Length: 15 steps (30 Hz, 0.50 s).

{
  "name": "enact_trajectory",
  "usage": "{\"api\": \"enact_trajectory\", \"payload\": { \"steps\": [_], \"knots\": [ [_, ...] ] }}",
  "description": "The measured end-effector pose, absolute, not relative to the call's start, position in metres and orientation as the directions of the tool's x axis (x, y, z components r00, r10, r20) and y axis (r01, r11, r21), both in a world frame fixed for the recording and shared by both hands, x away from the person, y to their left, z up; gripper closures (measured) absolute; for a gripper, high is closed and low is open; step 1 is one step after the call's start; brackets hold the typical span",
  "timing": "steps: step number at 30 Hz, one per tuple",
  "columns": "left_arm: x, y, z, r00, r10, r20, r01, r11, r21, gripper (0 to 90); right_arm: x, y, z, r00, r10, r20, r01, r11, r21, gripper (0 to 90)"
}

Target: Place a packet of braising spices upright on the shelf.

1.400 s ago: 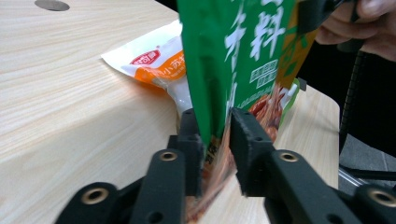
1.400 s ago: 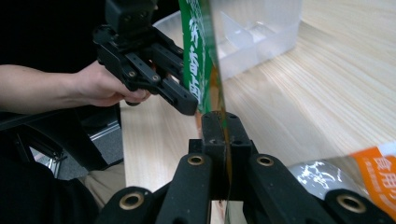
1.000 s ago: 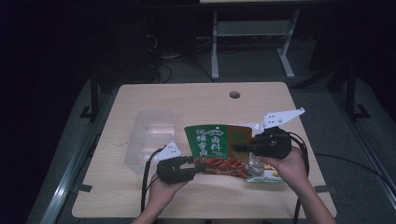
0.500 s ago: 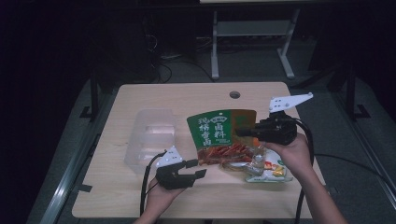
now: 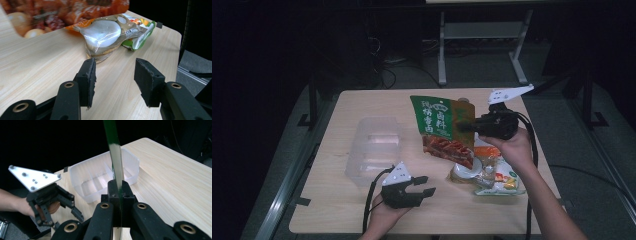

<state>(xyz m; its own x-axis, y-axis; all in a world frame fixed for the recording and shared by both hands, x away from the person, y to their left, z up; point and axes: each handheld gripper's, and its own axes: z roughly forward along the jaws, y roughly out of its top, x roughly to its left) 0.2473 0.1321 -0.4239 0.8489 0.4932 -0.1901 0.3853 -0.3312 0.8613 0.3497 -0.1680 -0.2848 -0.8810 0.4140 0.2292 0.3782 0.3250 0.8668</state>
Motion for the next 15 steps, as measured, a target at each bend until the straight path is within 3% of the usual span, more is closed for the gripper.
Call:
{"api": "enact_trajectory", "payload": {
  "steps": [8, 15],
  "knots": [
    [0.246, 0.128, -0.423, 0.872, 0.47, -0.136, 0.333, -0.366, 0.869, 50.2, 0.364, -0.15, -0.286, -0.883, 0.404, 0.238, 0.383, 0.328, 0.864, 89.8],
    [0.244, 0.125, -0.423, 0.881, 0.46, -0.113, 0.309, -0.378, 0.873, 42.4, 0.371, -0.138, -0.283, -0.889, 0.395, 0.23, 0.371, 0.33, 0.868, 89.8]
  ]
}}
